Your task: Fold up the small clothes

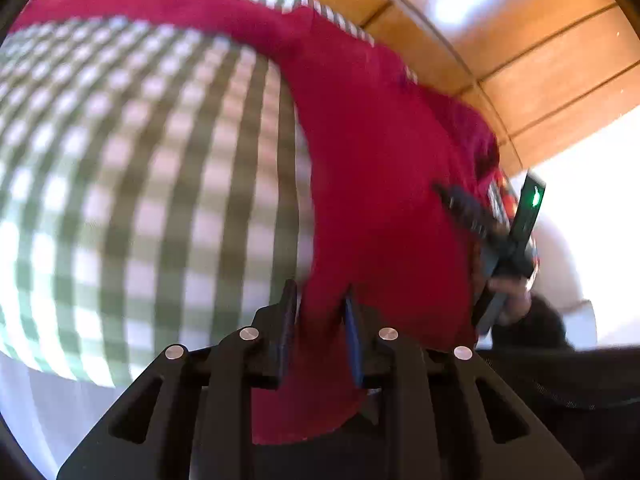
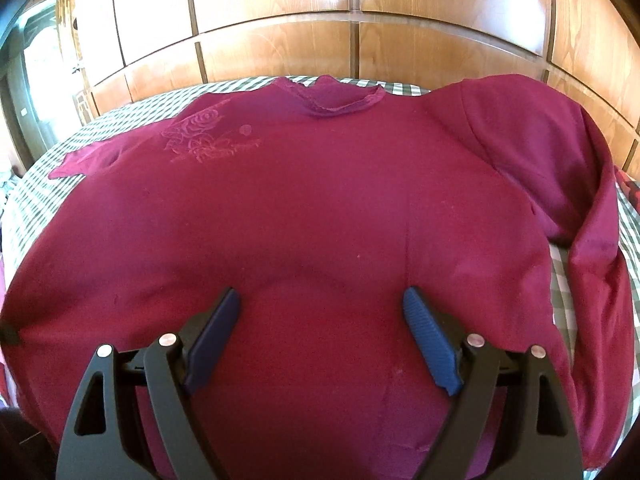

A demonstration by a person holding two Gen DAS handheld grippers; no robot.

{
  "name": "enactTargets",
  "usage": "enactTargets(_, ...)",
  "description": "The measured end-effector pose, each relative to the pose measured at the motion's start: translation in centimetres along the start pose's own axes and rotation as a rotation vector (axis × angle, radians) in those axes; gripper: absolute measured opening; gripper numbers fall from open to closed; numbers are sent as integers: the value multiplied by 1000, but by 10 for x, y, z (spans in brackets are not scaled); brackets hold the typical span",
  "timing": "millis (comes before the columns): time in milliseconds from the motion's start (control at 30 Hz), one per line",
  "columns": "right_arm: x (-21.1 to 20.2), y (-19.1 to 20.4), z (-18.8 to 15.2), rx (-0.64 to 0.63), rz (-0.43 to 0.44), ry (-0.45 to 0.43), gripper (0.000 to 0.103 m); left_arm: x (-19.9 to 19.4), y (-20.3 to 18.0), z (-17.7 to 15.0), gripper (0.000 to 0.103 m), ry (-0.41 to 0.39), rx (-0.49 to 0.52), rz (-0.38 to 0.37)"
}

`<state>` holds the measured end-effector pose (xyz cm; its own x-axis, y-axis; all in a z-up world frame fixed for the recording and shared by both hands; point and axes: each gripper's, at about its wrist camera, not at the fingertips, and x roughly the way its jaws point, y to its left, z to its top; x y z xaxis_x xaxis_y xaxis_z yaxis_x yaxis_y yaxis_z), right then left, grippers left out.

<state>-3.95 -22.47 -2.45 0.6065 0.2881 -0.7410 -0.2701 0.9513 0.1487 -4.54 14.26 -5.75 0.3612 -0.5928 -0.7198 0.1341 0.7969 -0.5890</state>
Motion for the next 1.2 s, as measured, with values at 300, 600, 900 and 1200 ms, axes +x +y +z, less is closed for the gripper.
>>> enactTargets(300,-50,-39,-7,69,-47,5,82,29,-58,66,21,-131,133,87)
enactTargets(600,-89,-131,-56,167,-242,71,72,101,-75,74,21,-37,188,211)
enactTargets(900,-111,-152,-33,222,-105,45,15,101,-70,69,27,-34,186,208)
enactTargets(1200,-85,-153,-63,218,-124,124,52,108,-83,66,48,-41,232,234)
